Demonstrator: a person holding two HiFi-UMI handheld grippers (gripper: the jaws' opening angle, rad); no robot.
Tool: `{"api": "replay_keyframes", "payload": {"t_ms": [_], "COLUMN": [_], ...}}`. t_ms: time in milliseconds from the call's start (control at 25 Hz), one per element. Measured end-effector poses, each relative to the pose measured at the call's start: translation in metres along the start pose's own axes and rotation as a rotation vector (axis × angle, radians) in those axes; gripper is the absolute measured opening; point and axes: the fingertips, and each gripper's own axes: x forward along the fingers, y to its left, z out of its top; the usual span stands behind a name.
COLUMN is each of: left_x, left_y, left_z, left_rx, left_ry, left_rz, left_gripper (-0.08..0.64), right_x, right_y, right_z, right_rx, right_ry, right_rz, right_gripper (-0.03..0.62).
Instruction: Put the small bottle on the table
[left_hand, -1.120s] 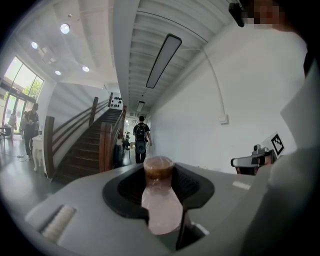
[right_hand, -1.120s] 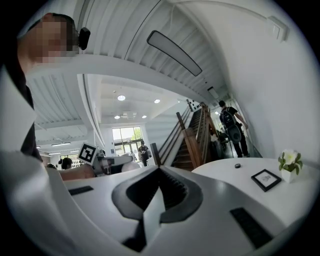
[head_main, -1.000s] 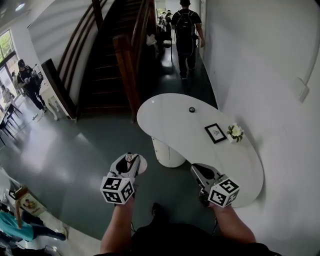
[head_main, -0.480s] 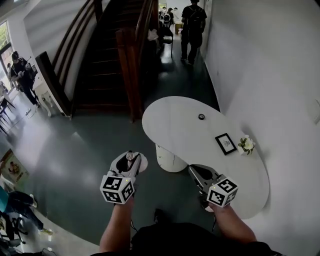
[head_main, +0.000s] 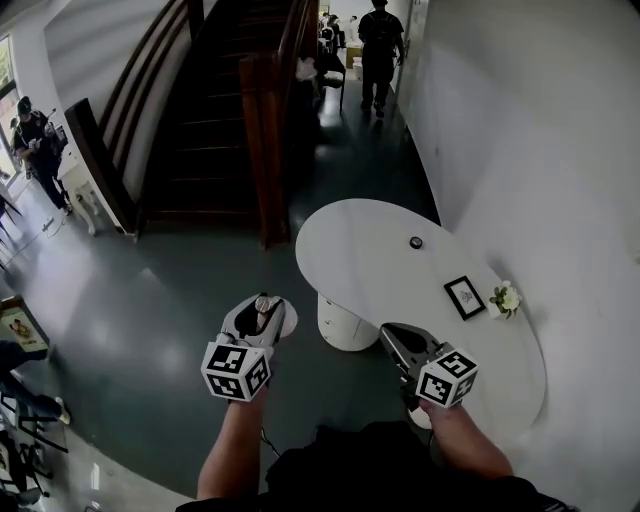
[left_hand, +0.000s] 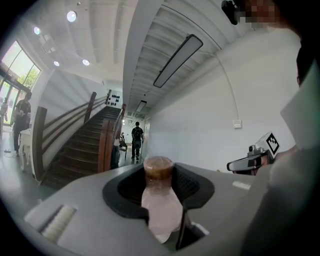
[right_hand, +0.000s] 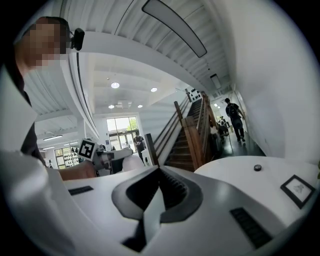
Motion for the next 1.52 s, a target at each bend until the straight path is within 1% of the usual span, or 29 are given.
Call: {"api": "replay_keyframes", "payload": {"t_ms": [240, 440, 640, 800, 1040, 1240, 1520], "left_x": [0.011, 0.023, 0.045, 0.075, 0.136, 0.192, 0.244], "left_y": [0.021, 0.038, 0.053, 0.063, 0.077, 0.077, 0.085], "left_z": [0.000, -0.009, -0.009, -0.007, -0.012, -0.005, -0.001], "left_rx": [-0.005, -0.020, -0.019, -0.017, -0.030, 0.005, 0.008], "left_ry": [0.000, 0.026, 0.051, 0.066, 0.110, 0.121, 0.157], "left_rz": [0.005, 0.021, 0.029, 0.027, 0.021, 0.007, 0.007], "left_gripper": [0.149, 0.149, 0.149, 0.149, 0.149, 0.149, 0.149], "right_x": [0.026, 0.049, 0.071, 0.089, 0.118, 0.136, 0.164], "right_y": [-0.010, -0.025, -0.047, -0.075, -0.128, -0.181, -0.226], "right_z": [-0.002, -0.005, -0.002, 0.002, 0.007, 0.013, 0.026], "right_rx": [0.014, 0.041, 0.066, 0.083, 0.091, 0.096, 0.122], "right_ry": [0.015, 0.016, 0.014, 0.019, 0.033, 0.043, 0.039], "right_rz": [0.005, 0.020, 0.027, 0.030, 0.015, 0.005, 0.022], "right_gripper": [0.011, 0.011, 0.011, 0.011, 0.011, 0.011, 0.011]}}
